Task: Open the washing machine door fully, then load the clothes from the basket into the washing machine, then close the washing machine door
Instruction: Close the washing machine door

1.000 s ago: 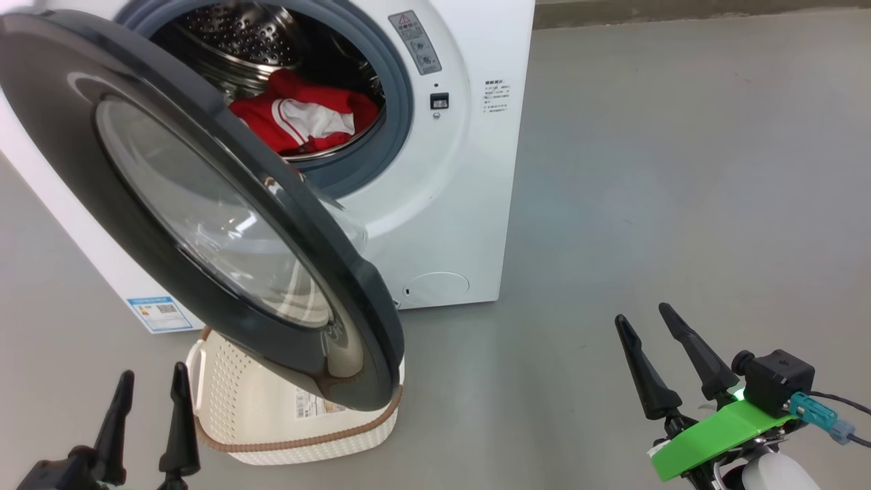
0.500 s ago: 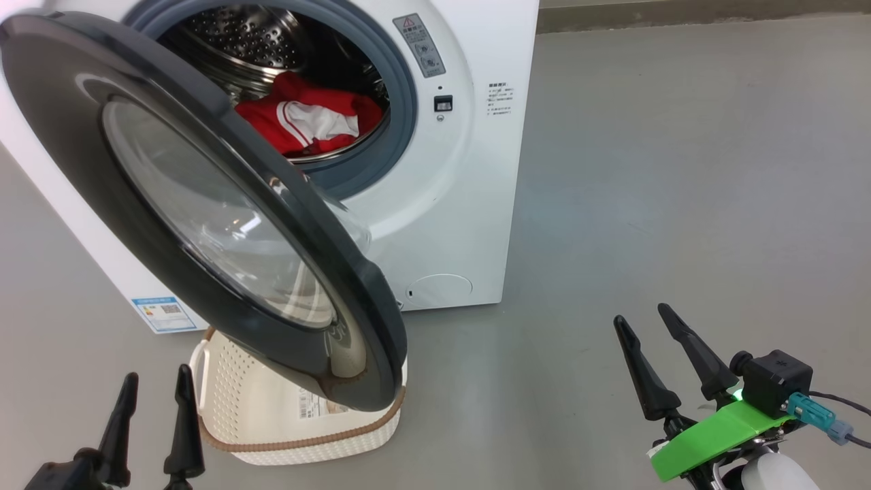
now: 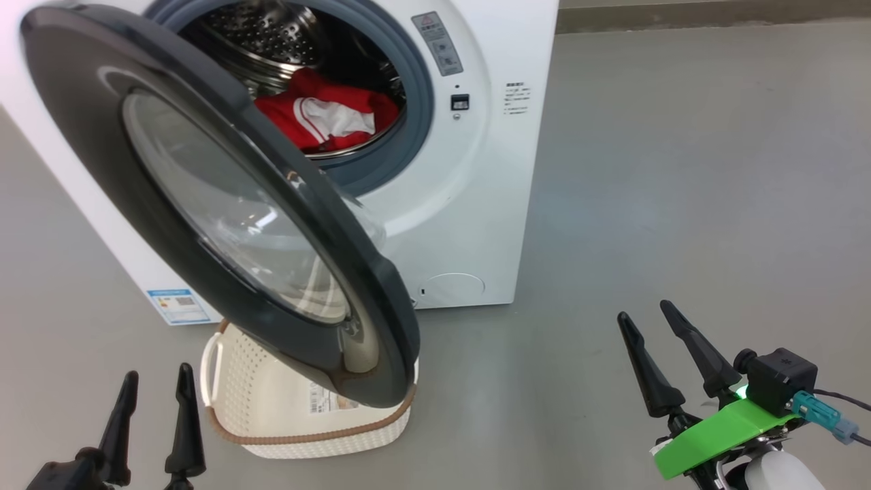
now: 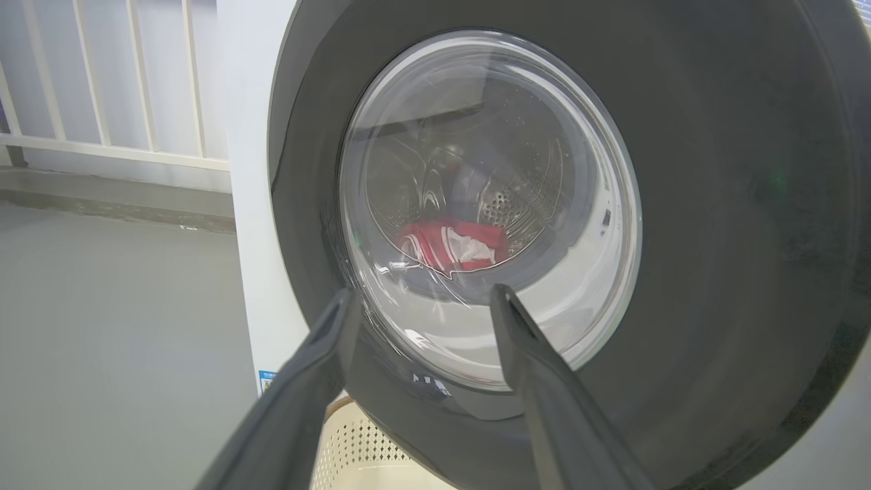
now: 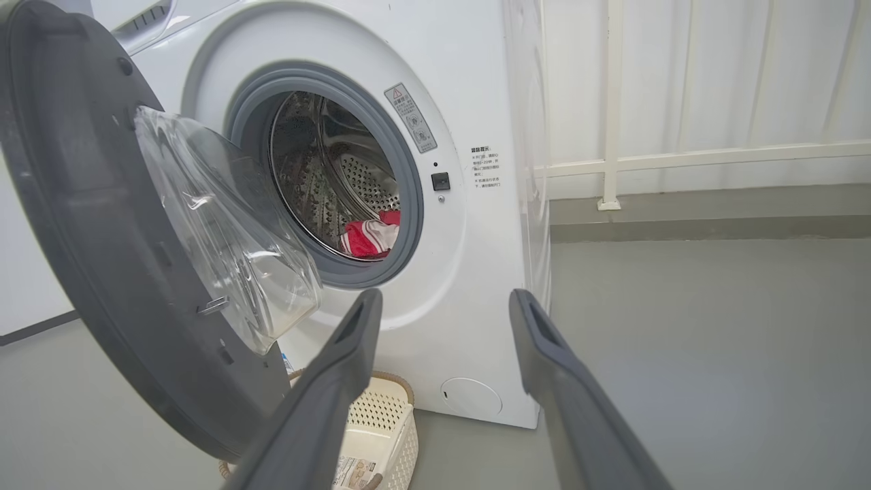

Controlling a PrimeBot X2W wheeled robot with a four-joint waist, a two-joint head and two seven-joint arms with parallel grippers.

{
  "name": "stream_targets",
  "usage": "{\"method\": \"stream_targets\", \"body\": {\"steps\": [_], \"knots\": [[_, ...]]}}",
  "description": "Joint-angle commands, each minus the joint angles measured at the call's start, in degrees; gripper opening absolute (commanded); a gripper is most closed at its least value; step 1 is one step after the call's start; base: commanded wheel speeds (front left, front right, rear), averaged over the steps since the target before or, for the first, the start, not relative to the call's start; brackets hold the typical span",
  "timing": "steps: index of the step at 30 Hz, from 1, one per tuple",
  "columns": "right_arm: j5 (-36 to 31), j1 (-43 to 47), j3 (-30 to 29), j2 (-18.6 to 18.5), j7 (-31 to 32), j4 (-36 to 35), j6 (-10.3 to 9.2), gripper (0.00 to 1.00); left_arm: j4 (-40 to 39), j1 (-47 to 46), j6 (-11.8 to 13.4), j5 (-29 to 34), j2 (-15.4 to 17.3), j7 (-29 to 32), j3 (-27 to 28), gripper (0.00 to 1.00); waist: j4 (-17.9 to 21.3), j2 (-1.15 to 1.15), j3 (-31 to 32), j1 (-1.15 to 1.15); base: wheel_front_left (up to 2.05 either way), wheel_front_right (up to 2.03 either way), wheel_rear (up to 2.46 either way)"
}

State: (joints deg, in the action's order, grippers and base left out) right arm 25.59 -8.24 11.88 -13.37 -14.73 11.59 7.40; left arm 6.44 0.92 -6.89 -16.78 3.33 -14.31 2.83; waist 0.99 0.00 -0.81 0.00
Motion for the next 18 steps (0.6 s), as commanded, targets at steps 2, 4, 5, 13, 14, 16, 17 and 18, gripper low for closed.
{"method": "stream_targets", "body": {"steps": [2,4,5,13,14,16,17,18], "knots": [[0.10,-1.22,0.75,-0.89,-0.27,-2.04,0.09,0.37,-1.71,-0.82,-0.39,0.34,0.40,-0.69,2.16,1.00,-1.02,0.00,0.02,0.00,0.00,0.00,0.00],[0.25,-1.46,0.65,-1.03,-0.27,-2.31,0.09,0.18,-1.71,-0.86,-0.42,0.28,0.31,-0.69,2.26,1.00,-1.74,0.00,0.05,0.00,0.00,0.00,0.00],[0.36,-1.62,0.71,-1.08,-0.27,-2.49,0.09,0.04,-1.70,-0.86,-0.43,0.26,0.27,-0.69,2.25,1.00,-2.11,0.00,0.06,0.00,0.00,0.00,0.00],[0.79,-4.10,2.96,-1.06,-0.27,-3.48,0.09,0.00,-1.28,-1.13,-0.51,-0.01,0.02,-0.69,1.95,1.00,-5.54,0.00,0.14,0.00,0.00,0.00,0.00],[0.83,-4.41,3.14,-1.03,-0.27,-3.62,0.09,0.00,-1.28,-1.09,-0.51,0.00,-0.01,-0.69,1.93,1.00,-6.07,0.00,0.24,0.00,0.00,0.00,0.00],[0.87,-4.97,3.45,-1.00,-0.27,-3.86,0.09,0.00,-1.25,-0.93,-0.52,0.01,-0.06,-0.69,1.89,1.00,-7.16,0.00,0.41,0.00,0.00,0.00,0.00],[0.95,-5.23,3.53,-0.94,-0.27,-4.06,0.09,0.00,-1.16,-0.88,-0.53,-0.05,-0.08,-0.69,1.88,1.00,-7.71,0.00,0.48,0.00,0.00,0.00,0.00],[1.07,-5.49,3.55,-0.83,-0.27,-4.31,0.09,0.00,-1.02,-0.91,-0.53,-0.15,-0.10,-0.69,1.87,1.00,-8.25,0.00,0.53,0.00,0.00,0.00,0.00]]}}
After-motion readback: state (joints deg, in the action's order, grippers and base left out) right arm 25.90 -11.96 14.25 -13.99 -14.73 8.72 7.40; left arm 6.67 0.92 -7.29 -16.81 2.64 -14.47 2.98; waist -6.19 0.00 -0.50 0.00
